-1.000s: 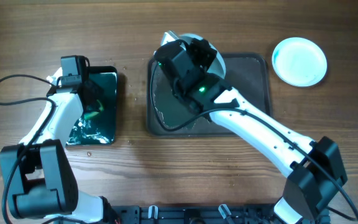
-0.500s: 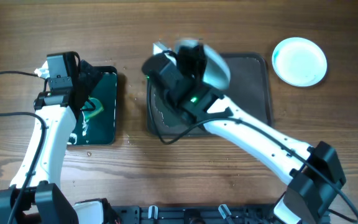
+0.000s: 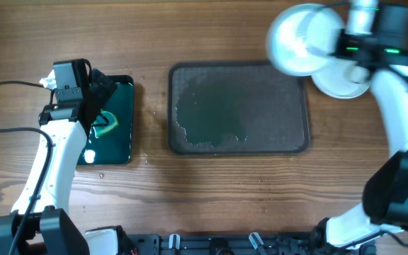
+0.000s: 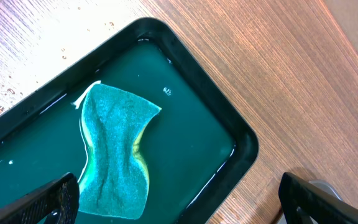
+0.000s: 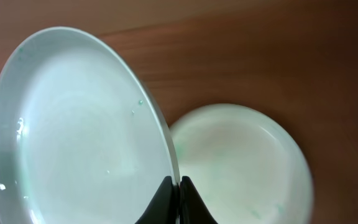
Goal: Clean dirty plates on tray and stack at the side
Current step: 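Lift the plate with the right gripper and stack it on the side pile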
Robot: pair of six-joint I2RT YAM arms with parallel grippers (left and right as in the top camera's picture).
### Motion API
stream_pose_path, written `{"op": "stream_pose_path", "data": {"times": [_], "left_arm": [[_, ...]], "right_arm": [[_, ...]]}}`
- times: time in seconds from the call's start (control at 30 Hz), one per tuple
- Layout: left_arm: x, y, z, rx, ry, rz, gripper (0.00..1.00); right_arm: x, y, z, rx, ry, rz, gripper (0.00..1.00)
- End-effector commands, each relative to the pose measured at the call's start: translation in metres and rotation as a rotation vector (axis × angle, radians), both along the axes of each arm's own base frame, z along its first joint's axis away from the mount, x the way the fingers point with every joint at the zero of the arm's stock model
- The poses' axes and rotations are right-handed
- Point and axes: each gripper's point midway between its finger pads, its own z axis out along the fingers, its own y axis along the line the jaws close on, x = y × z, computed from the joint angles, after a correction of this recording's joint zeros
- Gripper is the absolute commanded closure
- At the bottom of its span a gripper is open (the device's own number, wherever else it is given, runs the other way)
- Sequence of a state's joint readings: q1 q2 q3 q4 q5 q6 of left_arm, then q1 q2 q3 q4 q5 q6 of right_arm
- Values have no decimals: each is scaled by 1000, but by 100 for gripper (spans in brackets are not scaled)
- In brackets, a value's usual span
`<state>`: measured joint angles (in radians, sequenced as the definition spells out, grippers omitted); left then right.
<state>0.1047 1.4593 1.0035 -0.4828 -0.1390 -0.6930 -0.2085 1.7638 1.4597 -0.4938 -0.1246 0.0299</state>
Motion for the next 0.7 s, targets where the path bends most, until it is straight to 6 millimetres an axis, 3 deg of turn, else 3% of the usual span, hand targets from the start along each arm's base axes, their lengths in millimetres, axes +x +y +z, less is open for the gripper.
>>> {"op": "stream_pose_path", "data": {"times": [0.0,0.03,0.13,0.3,0.33,0.37,0.4,0.43,0.47,0.53,0.67], "left_arm": [[3,1,6,1,-14,-2,0],[3,1,6,1,-14,-2,0],[3,1,6,1,-14,-2,0],[3,1,6,1,-14,-2,0],[3,1,6,1,-14,-2,0],[3,1,6,1,-14,-2,0],[3,1,6,1,-14,-2,0],[3,1,6,1,-14,-2,0],[3,1,6,1,-14,-2,0],[3,1,6,1,-14,-2,0],[3,1,6,1,-14,-2,0]], "right_arm": [[-6,-44,-39,390,49,-184,96],[-9,-64,-52,429,59,-231,96],[-17,-94,-80,485,83,-284,96],[-23,-114,-113,477,134,-354,94],[-23,-116,-116,472,138,-376,89],[-22,-119,-116,465,132,-384,77],[-20,-120,-116,457,124,-381,59],[-19,-121,-114,450,115,-375,23],[-18,-121,-114,450,114,-375,14],[-20,-115,-112,474,121,-359,5],[-25,-103,-84,508,100,-326,5]]}}
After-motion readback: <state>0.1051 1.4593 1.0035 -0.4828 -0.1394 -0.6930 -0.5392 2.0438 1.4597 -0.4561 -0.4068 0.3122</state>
